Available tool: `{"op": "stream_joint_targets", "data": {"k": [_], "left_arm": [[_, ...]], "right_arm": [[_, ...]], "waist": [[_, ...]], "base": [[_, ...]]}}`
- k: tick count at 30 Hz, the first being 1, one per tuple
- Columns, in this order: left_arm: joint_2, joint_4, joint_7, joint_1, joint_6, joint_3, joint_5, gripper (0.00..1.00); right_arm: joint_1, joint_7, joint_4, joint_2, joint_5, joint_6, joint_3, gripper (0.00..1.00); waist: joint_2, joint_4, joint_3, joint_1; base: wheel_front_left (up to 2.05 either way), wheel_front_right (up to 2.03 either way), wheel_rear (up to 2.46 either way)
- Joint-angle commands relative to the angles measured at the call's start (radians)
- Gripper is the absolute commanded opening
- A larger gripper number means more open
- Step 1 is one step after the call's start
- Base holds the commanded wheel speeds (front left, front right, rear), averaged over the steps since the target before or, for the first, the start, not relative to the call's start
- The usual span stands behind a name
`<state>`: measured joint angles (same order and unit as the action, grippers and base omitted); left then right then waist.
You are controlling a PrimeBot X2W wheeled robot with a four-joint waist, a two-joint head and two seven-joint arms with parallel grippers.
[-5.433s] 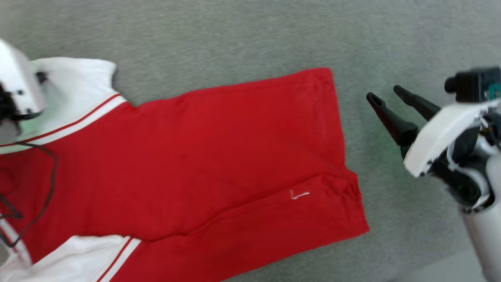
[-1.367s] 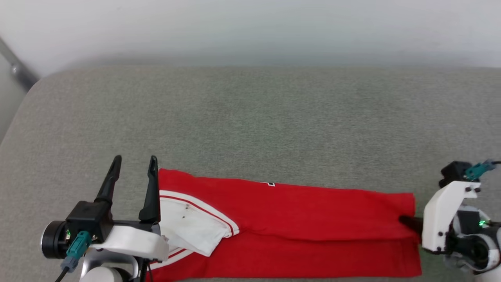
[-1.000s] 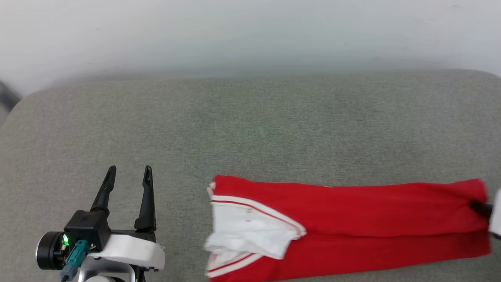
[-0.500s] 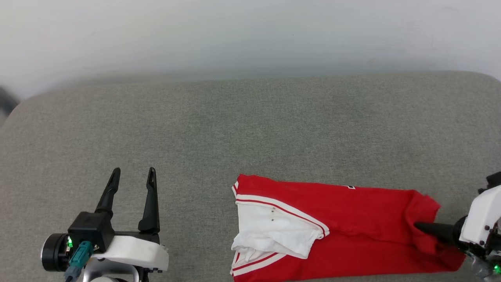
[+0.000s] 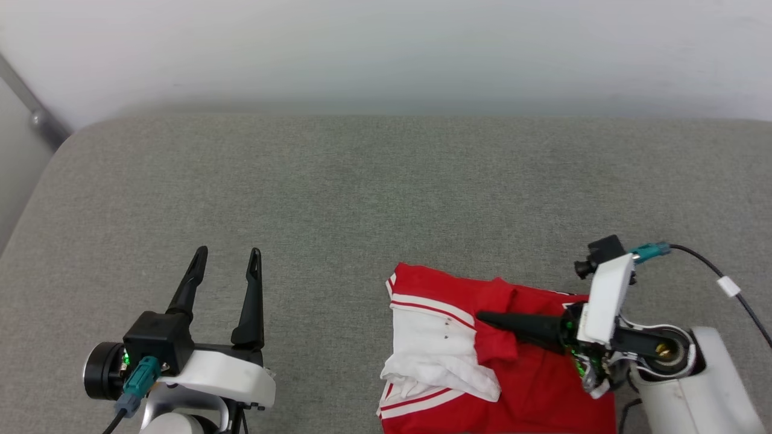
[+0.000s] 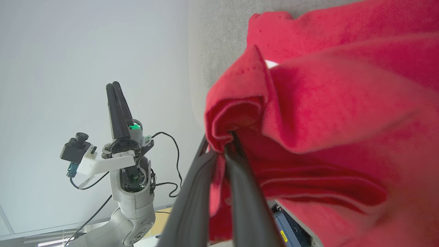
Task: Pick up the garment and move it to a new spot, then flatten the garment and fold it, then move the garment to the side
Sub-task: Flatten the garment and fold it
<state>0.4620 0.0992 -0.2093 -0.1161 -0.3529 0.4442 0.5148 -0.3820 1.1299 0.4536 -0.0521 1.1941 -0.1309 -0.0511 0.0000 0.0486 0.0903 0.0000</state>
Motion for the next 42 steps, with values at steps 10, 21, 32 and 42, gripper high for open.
{"op": "stream_joint_targets", "data": {"k": [10,21,32,42], "left_arm": [[-0.022,-0.019,-0.016,-0.019,0.004,0.008,0.006,1.00],[-0.025,-0.029,-0.026,-0.002,-0.005,0.003,0.004,1.00],[-0.013,-0.044,-0.031,0.017,-0.015,-0.007,0.007,1.00],[0.009,-0.054,-0.034,0.063,-0.027,-0.022,0.020,1.00]], "right_arm": [[-0.074,-0.307,0.095,0.002,0.012,0.000,0.309,0.40],[-0.119,-0.503,-0.040,-0.093,-0.193,0.000,0.469,1.00],[0.025,-0.943,-0.172,-0.293,-0.683,0.000,0.301,1.00],[0.232,-1.165,-0.370,-0.260,-0.847,0.000,0.101,1.00]], "waist": [[0.0000,0.050,0.015,0.0000],[0.0000,0.023,0.016,0.0000],[0.0000,-0.054,-0.018,0.0000],[0.0000,-0.096,-0.051,0.0000]], "base": [[0.00,0.00,0.00],[0.00,0.00,0.00],[0.00,0.00,0.00],[0.00,0.00,0.00]]}}
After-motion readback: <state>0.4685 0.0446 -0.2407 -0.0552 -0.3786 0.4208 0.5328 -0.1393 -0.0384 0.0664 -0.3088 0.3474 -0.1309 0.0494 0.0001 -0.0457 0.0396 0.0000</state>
